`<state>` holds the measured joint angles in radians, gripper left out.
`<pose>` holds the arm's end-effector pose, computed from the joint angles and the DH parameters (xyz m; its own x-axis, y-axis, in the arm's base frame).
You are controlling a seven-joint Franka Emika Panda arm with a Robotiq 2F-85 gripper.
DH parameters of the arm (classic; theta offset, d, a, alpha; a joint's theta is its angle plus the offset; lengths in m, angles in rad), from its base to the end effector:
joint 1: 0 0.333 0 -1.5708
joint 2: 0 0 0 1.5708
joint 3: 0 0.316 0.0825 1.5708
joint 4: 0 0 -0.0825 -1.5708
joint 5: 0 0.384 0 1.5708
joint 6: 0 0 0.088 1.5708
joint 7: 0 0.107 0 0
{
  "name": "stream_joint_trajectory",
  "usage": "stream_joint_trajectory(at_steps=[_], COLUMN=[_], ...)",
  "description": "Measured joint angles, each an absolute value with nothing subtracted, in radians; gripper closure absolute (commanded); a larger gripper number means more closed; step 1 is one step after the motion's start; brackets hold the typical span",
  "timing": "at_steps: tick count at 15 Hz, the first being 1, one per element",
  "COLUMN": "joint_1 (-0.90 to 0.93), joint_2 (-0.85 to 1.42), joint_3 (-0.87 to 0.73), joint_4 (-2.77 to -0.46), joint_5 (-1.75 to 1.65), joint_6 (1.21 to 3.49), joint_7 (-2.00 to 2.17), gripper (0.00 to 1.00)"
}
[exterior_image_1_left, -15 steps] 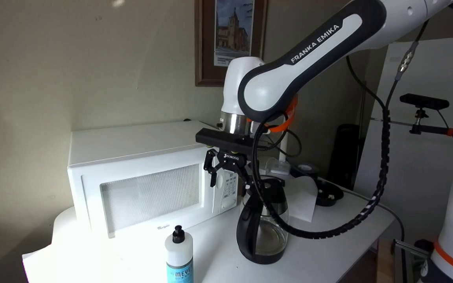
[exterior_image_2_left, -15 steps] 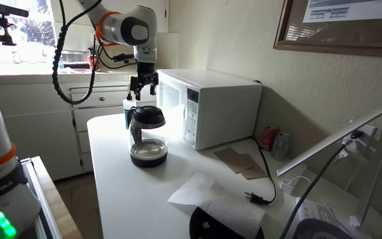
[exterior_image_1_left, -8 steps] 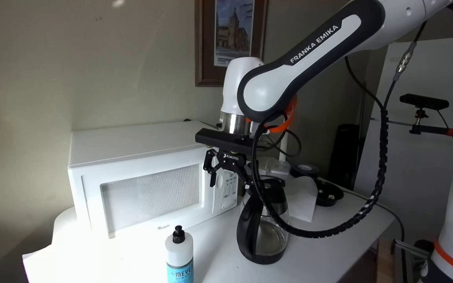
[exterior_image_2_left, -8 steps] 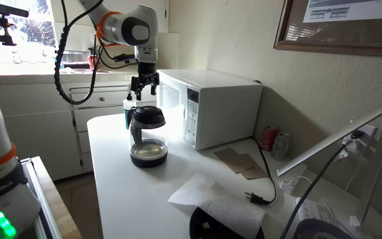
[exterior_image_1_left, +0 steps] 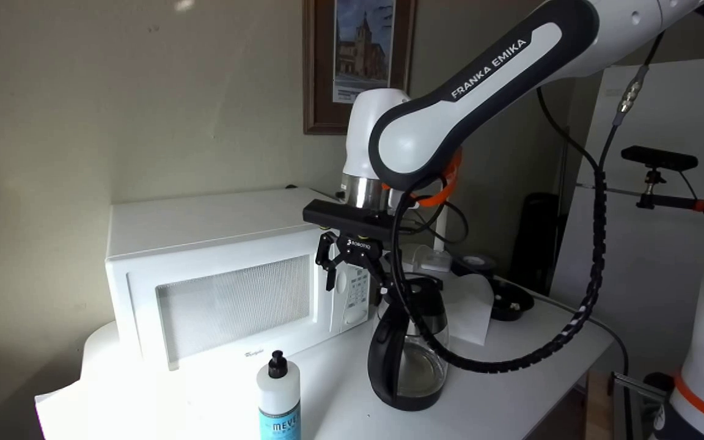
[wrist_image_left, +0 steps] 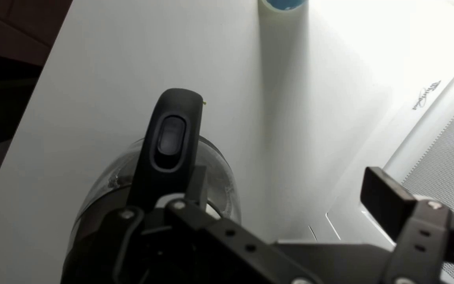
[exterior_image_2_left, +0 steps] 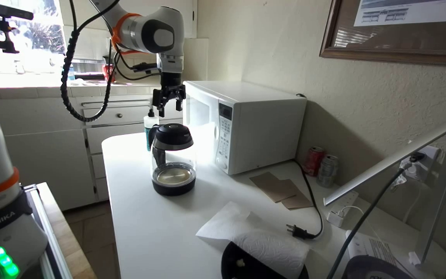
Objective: Put the kettle on top of the microwave.
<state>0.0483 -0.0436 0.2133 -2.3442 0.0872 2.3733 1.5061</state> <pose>0.4880 0.1318 0.3570 0.2642 -0.9631 -0.0510 -0.9627 -0.2602 -0.0736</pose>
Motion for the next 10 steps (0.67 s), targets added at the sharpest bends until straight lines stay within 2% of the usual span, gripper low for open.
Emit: stream_joint_trajectory(at_steps=[10], joint_1=[0.143], joint_2=[-0.156], joint_3=[0.239], joint_4=[-2.496], joint_5=[0.049], joint_6=[2.371], joint_7=[1.641], gripper=[0.00])
